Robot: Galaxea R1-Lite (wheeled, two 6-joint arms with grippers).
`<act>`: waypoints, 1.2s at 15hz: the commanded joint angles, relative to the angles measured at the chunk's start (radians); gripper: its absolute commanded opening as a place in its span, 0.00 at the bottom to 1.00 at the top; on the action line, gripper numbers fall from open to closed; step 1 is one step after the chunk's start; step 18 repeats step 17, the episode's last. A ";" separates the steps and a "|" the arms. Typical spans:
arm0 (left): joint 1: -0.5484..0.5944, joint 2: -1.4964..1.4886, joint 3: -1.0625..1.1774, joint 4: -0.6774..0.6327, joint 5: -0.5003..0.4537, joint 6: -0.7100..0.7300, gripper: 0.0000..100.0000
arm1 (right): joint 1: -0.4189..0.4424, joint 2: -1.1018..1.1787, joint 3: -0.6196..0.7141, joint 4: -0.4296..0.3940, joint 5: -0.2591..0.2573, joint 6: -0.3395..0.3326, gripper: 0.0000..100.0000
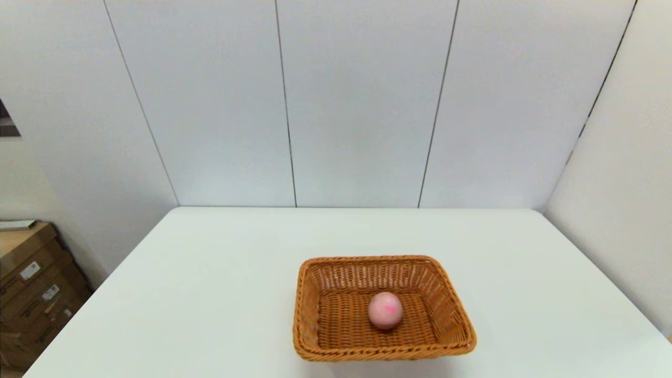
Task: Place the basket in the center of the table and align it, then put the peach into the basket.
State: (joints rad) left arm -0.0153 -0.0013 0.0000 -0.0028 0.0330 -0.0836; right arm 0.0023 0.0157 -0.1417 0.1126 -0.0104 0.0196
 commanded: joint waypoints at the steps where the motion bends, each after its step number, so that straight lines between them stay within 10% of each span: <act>1: 0.000 0.000 0.000 0.000 0.001 -0.001 1.00 | 0.001 -0.017 0.108 -0.056 0.003 -0.105 1.00; 18: 0.000 0.000 0.000 0.000 0.001 0.001 1.00 | 0.001 -0.017 0.142 -0.117 -0.002 -0.018 1.00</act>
